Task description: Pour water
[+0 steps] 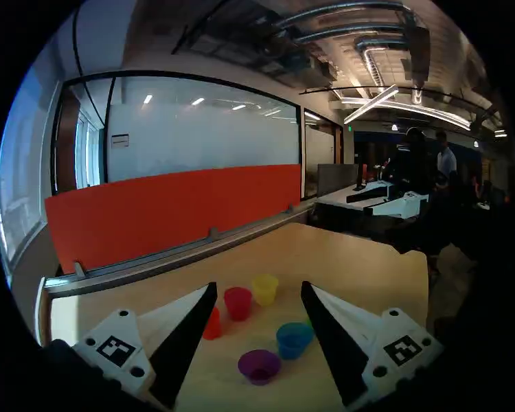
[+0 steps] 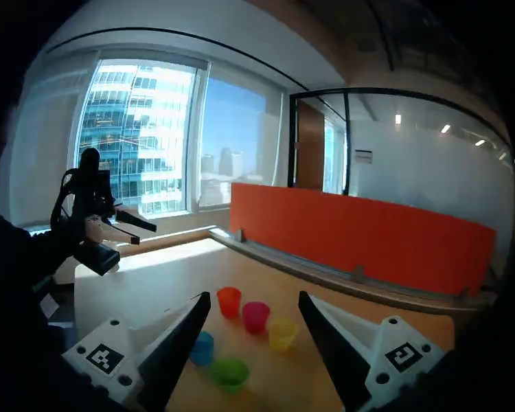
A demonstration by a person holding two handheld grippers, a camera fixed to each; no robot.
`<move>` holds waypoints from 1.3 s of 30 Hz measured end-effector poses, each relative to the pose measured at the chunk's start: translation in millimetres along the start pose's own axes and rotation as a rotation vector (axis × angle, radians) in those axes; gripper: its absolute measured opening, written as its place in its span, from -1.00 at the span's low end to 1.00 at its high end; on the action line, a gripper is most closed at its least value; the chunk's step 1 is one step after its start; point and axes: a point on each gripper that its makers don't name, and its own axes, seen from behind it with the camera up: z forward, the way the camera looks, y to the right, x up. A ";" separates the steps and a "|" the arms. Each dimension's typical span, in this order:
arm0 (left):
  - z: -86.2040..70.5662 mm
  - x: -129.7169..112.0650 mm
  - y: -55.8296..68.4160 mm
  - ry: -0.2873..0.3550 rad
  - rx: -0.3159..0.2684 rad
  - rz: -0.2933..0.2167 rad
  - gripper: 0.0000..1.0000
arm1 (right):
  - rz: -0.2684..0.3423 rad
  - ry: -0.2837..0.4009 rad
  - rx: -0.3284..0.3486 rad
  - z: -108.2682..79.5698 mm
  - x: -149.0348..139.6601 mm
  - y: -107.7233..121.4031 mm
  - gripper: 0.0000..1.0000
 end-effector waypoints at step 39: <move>50.5 -84.7 31.1 -0.196 -0.150 0.081 0.82 | -0.048 -0.175 0.150 21.3 -83.4 -25.1 0.98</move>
